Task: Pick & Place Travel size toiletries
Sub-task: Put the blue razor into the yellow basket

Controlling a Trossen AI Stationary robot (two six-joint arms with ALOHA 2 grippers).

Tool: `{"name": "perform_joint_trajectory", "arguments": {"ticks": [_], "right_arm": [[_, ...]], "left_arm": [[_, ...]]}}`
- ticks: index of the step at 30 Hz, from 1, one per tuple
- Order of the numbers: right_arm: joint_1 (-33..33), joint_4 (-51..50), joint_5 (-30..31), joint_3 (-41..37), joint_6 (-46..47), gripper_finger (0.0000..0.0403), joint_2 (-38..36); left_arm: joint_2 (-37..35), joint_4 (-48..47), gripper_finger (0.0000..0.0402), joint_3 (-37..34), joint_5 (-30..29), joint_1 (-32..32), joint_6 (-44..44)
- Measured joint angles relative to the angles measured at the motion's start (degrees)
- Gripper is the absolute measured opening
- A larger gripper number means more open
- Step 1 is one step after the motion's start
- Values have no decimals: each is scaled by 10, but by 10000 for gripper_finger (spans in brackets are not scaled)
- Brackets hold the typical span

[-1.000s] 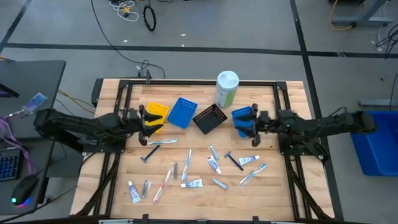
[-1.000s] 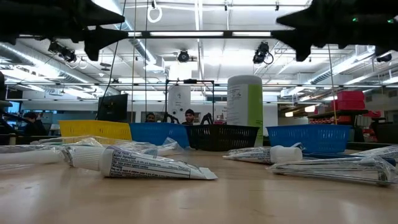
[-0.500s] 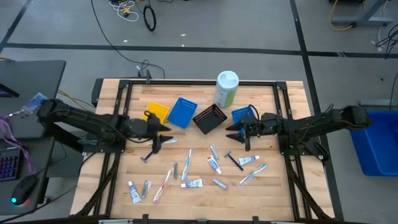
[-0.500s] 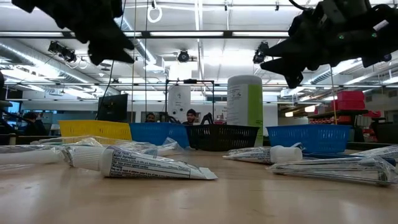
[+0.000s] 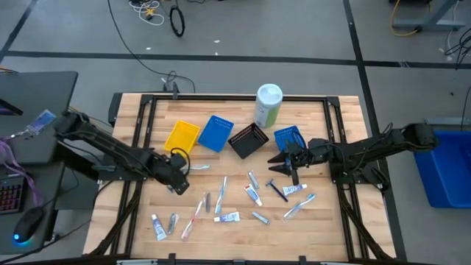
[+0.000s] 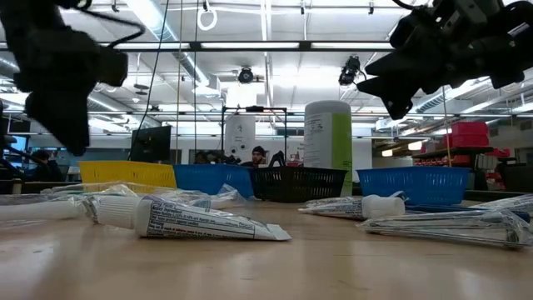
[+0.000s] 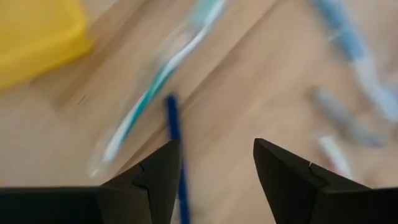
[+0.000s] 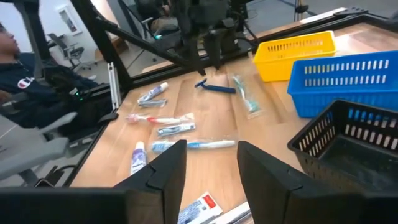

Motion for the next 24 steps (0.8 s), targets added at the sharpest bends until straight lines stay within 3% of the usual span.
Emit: {"name": "perform_joint_trajectory", "arguments": {"ticks": [8,16,19,24], "right_arm": [[1,0,39,0,2,138,0],[1,0,41,0,1,132,0],[1,0,41,0,1,135,0],[1,-1,41,0,0,141,0]], "left_arm": [[93,4,208,0,24,-4,-20],[174,7,206,4,29,-4,-32],[181,14,186,4,43,-4,-33],[180,25,112,3,46,-4,-30]]}}
